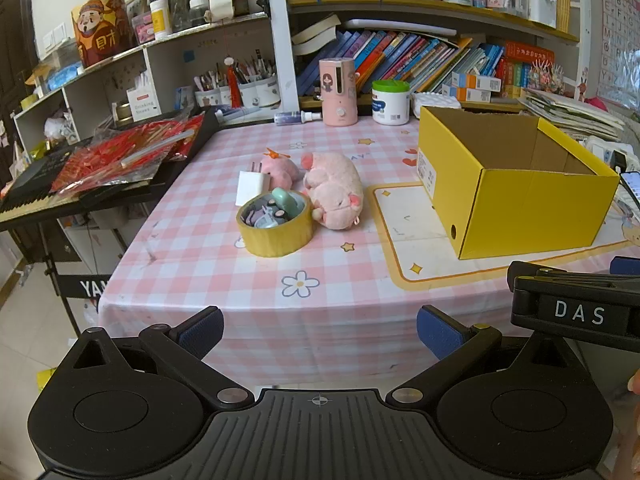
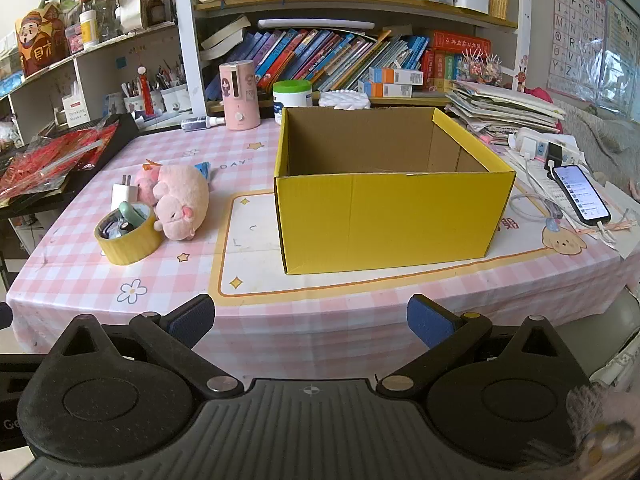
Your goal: Organize objects
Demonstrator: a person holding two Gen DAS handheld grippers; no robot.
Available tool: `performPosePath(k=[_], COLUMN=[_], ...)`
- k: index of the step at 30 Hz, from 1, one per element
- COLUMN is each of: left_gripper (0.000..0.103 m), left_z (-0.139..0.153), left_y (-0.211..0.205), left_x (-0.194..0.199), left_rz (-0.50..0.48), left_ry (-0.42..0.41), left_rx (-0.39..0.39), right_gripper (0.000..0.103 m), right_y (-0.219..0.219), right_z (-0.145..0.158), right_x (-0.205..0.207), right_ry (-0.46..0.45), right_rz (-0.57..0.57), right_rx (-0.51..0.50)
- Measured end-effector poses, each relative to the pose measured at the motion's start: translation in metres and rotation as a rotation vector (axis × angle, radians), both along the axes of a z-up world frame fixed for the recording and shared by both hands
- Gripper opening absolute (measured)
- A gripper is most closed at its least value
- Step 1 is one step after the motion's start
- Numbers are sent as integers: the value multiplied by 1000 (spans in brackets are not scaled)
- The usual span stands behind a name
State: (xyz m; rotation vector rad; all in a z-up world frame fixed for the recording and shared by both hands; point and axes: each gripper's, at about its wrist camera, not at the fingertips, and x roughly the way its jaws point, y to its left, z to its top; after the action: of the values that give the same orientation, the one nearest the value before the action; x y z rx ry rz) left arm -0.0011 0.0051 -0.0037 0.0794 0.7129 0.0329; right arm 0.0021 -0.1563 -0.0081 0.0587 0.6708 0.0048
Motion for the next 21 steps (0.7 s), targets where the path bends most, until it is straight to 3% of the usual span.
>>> performPosePath(k=[21], left_gripper=[103], left_z=[-2], left_y=[-2], left_x=[-1], left_rz=[3], left_ry=[3], left_rx=[0], right_gripper=[103], right_y=[1], right_z=[0], right_x=[1], right_ry=[2], right_rz=[1], right_rx=[-3])
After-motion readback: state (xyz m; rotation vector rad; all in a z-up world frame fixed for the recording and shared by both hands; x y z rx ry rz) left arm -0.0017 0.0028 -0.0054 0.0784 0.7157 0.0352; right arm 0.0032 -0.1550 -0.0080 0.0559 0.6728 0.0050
